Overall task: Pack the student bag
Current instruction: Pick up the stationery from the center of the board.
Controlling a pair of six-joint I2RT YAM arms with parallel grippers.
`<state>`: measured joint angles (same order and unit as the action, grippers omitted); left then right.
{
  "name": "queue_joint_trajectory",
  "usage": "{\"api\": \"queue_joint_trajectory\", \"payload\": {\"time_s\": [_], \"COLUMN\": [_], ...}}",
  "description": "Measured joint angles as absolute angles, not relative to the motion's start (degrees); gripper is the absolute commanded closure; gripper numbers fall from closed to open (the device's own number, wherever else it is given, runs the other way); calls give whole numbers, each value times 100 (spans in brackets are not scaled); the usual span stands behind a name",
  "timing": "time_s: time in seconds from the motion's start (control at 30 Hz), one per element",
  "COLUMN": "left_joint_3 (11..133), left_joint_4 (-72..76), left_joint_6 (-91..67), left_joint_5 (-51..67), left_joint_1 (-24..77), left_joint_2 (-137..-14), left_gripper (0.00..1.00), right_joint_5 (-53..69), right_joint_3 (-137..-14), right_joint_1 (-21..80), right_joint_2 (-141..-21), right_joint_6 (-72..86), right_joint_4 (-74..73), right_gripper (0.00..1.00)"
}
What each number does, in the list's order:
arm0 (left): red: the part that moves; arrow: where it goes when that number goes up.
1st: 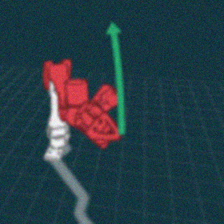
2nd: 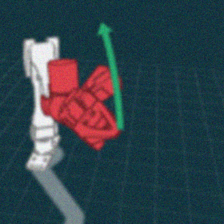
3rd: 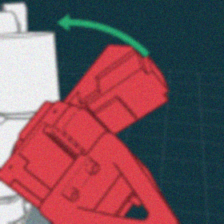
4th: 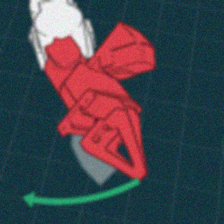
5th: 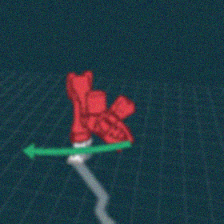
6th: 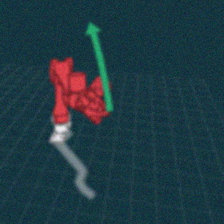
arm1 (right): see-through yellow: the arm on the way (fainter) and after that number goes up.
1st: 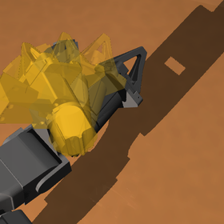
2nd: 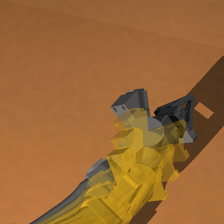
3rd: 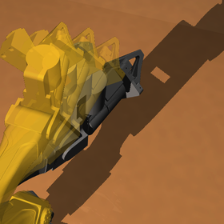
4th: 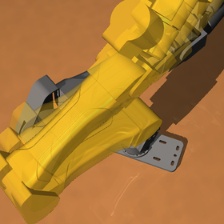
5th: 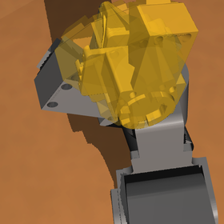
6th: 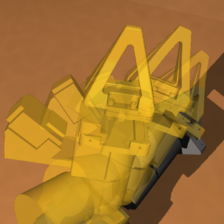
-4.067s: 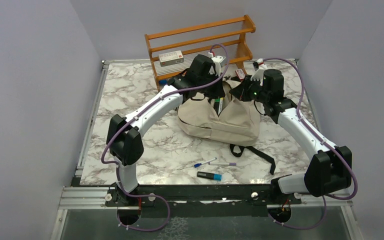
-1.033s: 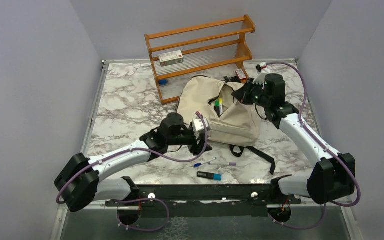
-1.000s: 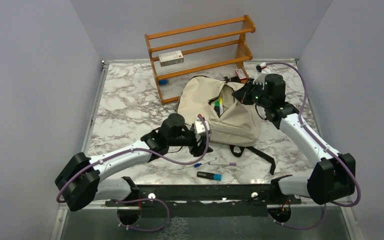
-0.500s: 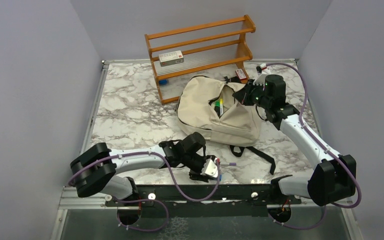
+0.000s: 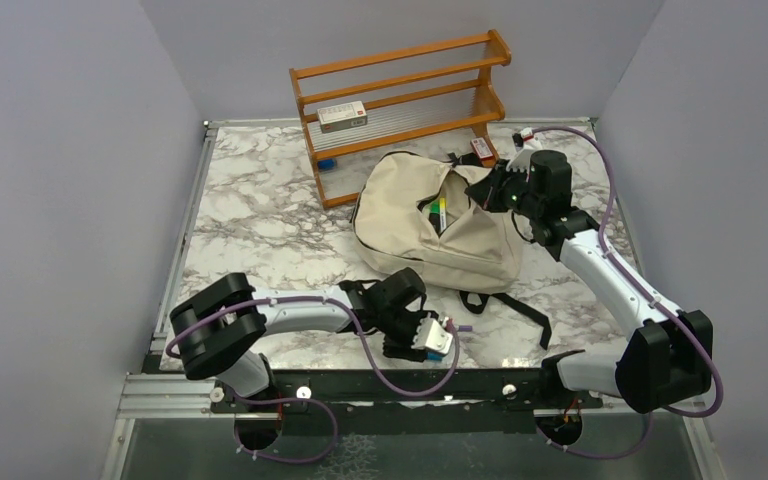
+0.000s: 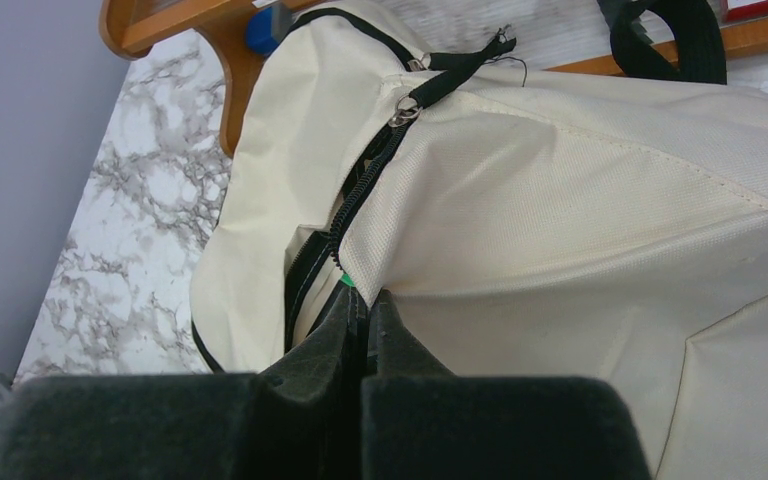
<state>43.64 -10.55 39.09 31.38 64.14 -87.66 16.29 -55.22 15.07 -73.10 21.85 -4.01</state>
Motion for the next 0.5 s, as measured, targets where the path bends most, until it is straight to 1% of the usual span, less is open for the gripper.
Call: {"api": "queue_joint_trajectory", "payload": {"time_s": [0.27, 0.37, 0.5], "left_joint_3": [4576, 4630, 4709], "left_joint_4": [-1229, -1378, -1533], "left_joint_6": [3857, 3865, 3887], "left_joint_5": [2882, 2871, 2799], "left_joint_1": [6427, 6482, 6552], "left_joint_2": [-9102, -9150, -9190], "left_gripper": [48, 54, 67], "right_joint_5": [1629, 1629, 1629], "right_joint_3": [-5520, -5520, -5520], "right_joint_1": [1507, 1507, 1507], "right_joint_2": [-7310, -7310, -7310], "right_joint_6": [2180, 2180, 2178], "right_joint_4": [-401, -401, -401], "right_gripper": [99, 99, 99]}}
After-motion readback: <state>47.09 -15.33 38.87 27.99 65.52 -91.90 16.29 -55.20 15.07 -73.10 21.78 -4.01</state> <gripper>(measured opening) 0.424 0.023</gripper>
